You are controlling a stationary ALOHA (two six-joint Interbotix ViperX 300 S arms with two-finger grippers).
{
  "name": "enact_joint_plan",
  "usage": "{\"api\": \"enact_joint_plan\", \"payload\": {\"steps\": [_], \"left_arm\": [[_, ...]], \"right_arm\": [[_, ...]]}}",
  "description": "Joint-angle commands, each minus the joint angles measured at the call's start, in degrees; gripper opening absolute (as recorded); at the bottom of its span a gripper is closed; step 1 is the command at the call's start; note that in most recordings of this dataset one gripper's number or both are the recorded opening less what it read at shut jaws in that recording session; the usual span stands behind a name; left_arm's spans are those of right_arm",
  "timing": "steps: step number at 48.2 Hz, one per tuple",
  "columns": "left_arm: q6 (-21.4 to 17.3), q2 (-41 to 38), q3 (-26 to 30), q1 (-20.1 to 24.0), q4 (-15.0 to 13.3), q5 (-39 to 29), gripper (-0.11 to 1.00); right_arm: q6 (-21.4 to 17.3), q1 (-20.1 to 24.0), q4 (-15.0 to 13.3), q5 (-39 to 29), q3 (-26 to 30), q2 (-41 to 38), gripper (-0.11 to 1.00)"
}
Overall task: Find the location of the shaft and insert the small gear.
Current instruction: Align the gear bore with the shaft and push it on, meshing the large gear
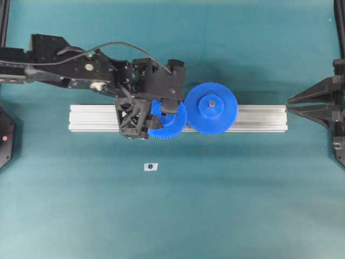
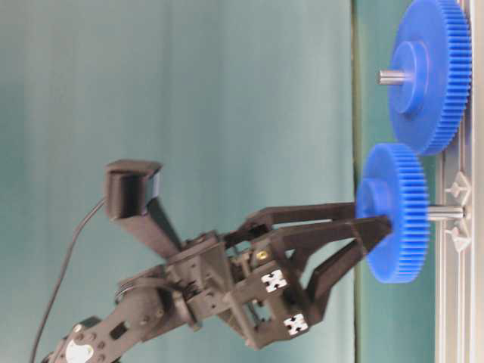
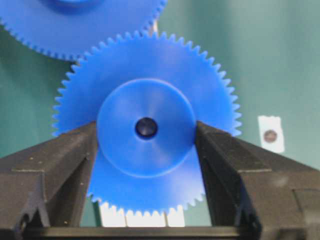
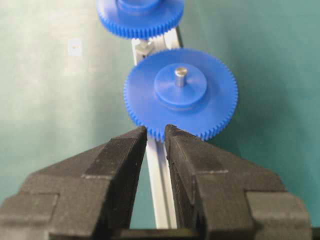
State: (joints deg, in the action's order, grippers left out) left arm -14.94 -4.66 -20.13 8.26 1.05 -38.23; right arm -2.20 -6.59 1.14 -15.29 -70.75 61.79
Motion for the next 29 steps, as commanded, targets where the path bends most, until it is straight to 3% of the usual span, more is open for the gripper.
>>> {"api": "enact_joint_plan", "payload": {"steps": [1,29], "left_arm": [[0.0,1.0,1.1,0.4,0.2,0.0,0.66],[0.4,0.9,2.2,0.4,0.2,-0.6,0.66]], "right_arm": [[-0.4,-0.2,0.1,0.5,0.6,-0.3,0.33],[-0.4,-0.2,0.1,0.7,0.4,-0.3,0.33]]}}
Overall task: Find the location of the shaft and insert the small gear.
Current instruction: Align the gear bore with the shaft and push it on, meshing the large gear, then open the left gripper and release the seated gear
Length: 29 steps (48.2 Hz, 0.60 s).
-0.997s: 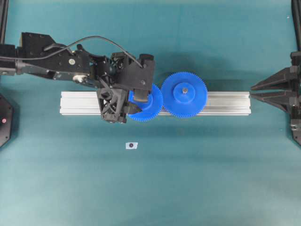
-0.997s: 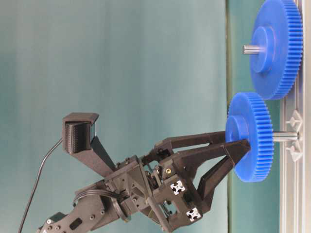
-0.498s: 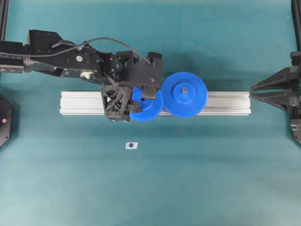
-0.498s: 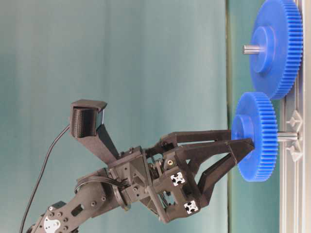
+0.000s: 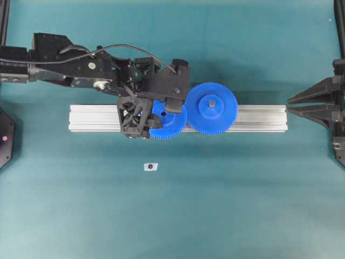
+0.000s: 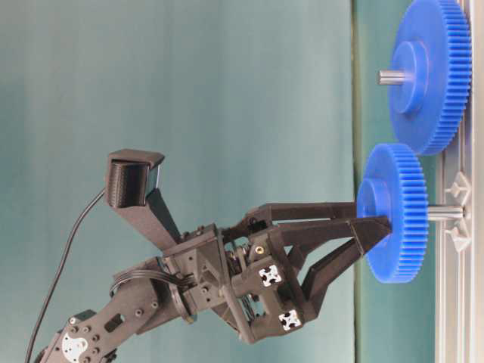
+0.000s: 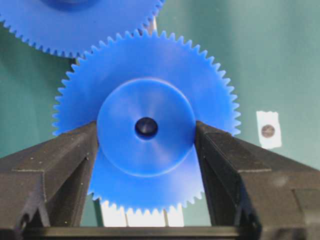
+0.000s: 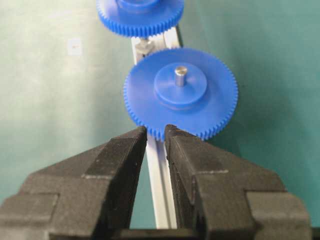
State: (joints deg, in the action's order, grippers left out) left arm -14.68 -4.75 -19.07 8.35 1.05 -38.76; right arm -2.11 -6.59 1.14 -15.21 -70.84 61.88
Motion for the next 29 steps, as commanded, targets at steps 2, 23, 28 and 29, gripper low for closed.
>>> {"api": "enact_joint_plan", "payload": {"steps": [2,23,28,29], "left_arm": [[0.1,0.9,1.1,0.3,0.2,-0.1,0.66],[0.4,0.2,2.1,-0.2,0.2,-0.9,0.88],[0.4,1.0,2.7,-0.3,0.3,-1.0,0.88],[0.4,1.2,2.8,-0.3,0.2,-1.0,0.88]], "right_arm": [[-0.5,-0.2,0.1,0.6,0.5,-0.4,0.33],[-0.5,-0.1,0.1,0.6,0.4,-0.4,0.33],[-0.5,-0.1,0.1,0.6,0.4,-0.4,0.33],[-0.5,-0.2,0.1,0.6,0.4,-0.4,0.33]]}}
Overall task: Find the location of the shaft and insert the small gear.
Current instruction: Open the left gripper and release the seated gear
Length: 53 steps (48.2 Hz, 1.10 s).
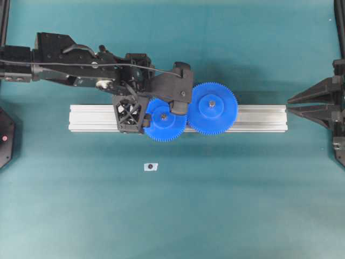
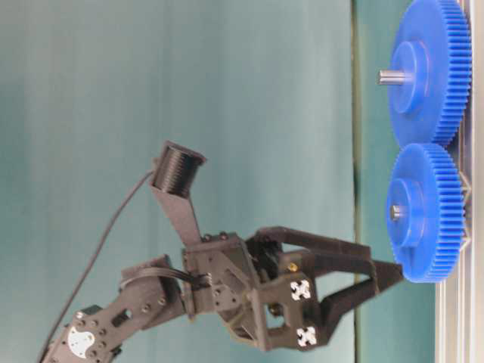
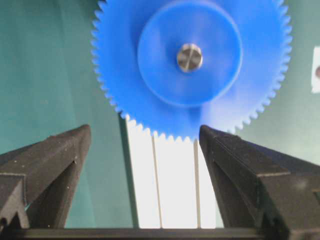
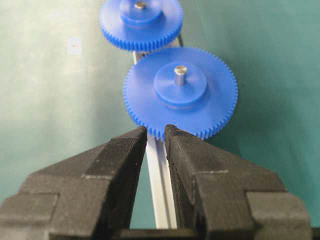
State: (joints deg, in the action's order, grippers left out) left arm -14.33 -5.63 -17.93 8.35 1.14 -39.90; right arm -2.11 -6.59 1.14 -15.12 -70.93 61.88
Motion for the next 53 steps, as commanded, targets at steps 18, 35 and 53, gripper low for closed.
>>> {"api": "enact_joint_plan", "payload": {"steps": [18,35,53], "left_arm": [[3.6,10.0,-1.3,-2.5,0.1,0.9,0.88],[11.7,17.2,-8.1,-5.3,0.1,2.5,0.88],[12.8,23.2,-9.9,-5.6,0.1,2.5,0.88]], "right_arm": [[-0.5,-0.2,0.1,0.5,0.4,0.0,0.33],[-0.6,-0.2,0.1,0.5,0.1,0.4,0.33],[-0.6,-0.2,0.8,0.5,0.1,0.4,0.33]]}}
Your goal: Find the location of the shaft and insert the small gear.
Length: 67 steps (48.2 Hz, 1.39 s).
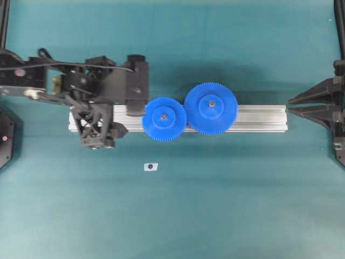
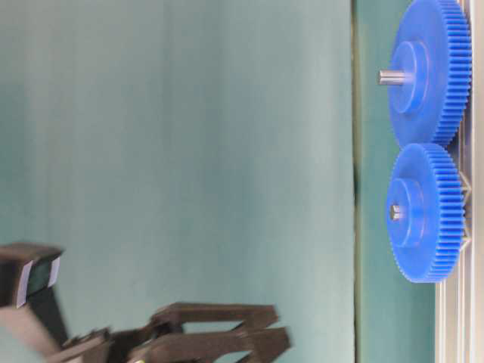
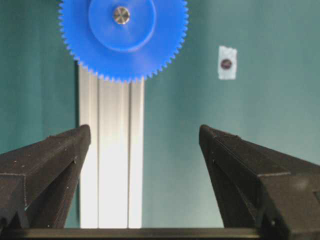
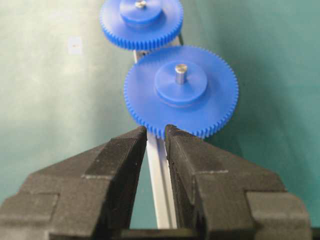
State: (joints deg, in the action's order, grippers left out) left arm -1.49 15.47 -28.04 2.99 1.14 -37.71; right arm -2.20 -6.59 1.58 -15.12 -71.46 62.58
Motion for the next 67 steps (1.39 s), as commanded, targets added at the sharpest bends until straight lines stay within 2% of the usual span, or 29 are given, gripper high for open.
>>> {"api": "enact_joint_plan", "payload": {"steps": [1,6,16,21,45,67], "left_arm": [[0.0,2.5,0.0,-0.3,0.1,0.4,0.88],[0.2,3.5,-0.4,-0.8,0.1,0.4,0.88],[3.6,3.7,-1.1,-1.5,0.1,0.4,0.88],[4.0,4.0,-1.6,-1.8,0.1,1.7,0.88],[6.7,9.5,-9.2,-2.2,0.1,17.9,0.88],[7.2,10.4,-10.4,-2.2,0.1,18.8,0.88]], "right_arm": [[-0.5,-0.2,0.4,0.5,0.6,-0.4,0.33],[-0.5,-0.2,0.5,0.5,0.7,-0.4,0.33],[-0.5,-0.2,0.5,0.5,0.5,-0.4,0.33],[-0.5,-0.2,0.4,0.4,0.4,-0.4,0.33],[-0.5,-0.2,0.5,0.5,-0.1,0.2,0.33],[-0.5,-0.2,0.4,0.4,-0.2,0.6,0.33]]}}
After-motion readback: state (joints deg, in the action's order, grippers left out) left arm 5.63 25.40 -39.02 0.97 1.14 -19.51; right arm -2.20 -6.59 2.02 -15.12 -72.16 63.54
